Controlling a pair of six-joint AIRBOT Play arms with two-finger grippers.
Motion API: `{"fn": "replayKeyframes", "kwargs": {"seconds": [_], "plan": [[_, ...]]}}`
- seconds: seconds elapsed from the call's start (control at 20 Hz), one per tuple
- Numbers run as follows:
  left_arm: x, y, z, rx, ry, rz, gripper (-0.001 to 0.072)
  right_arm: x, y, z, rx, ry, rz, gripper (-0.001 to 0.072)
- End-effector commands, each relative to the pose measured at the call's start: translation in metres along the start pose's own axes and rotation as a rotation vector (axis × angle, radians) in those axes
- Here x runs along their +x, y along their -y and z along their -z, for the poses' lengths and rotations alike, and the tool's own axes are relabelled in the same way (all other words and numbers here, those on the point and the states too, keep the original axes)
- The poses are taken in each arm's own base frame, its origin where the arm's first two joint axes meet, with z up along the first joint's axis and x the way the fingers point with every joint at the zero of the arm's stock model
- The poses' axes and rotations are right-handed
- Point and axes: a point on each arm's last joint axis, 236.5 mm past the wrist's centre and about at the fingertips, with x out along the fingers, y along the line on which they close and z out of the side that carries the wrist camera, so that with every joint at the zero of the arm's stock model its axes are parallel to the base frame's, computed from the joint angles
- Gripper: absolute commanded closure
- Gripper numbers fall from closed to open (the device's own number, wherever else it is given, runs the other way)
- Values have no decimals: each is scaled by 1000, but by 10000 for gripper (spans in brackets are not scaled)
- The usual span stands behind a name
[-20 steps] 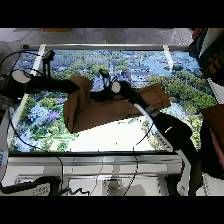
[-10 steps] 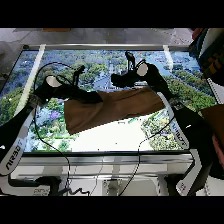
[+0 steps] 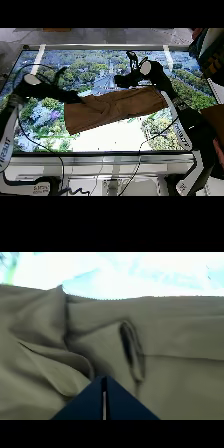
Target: Fold the clothes and pants, and hang the long-sleeved shirts on hangers.
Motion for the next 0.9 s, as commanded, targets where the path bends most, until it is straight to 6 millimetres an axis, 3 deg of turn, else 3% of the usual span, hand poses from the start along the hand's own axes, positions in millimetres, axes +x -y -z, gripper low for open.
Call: {"fn": "replayKeyframes", "kwargs": {"seconds": [0.0, 0.1, 0.15, 0.25, 0.4, 0.6, 0.65, 0.8, 0.85], "plan": [[-43, -88, 20, -183, 65, -124, 696, -1, 11, 3, -75, -13, 47, 681], [-40, -122, 36, -287, 128, -140, 694, -1, 12, 2, -85, -10, 52, 681], [-33, -132, 48, -326, 129, -135, 618, -1, 12, 2, -97, -10, 52, 680], [-15, -144, 71, -396, 102, -129, -13, -1, 12, 1, -107, -8, 53, 681], [13, -149, 91, -398, 30, -110, 4, -1, 12, 0, -112, -3, 51, 680], [47, -155, 92, -434, 12, -91, 15, -1, 12, 0, -112, -3, 51, 680], [54, -149, 87, -437, 24, -55, 104, -1, 12, 0, -112, -3, 51, 680], [63, -125, 58, -405, 118, 67, 604, -1, 12, 0, -112, -2, 52, 680], [62, -118, 51, -384, 139, 91, 697, -1, 12, 0, -113, -3, 52, 680]]}}
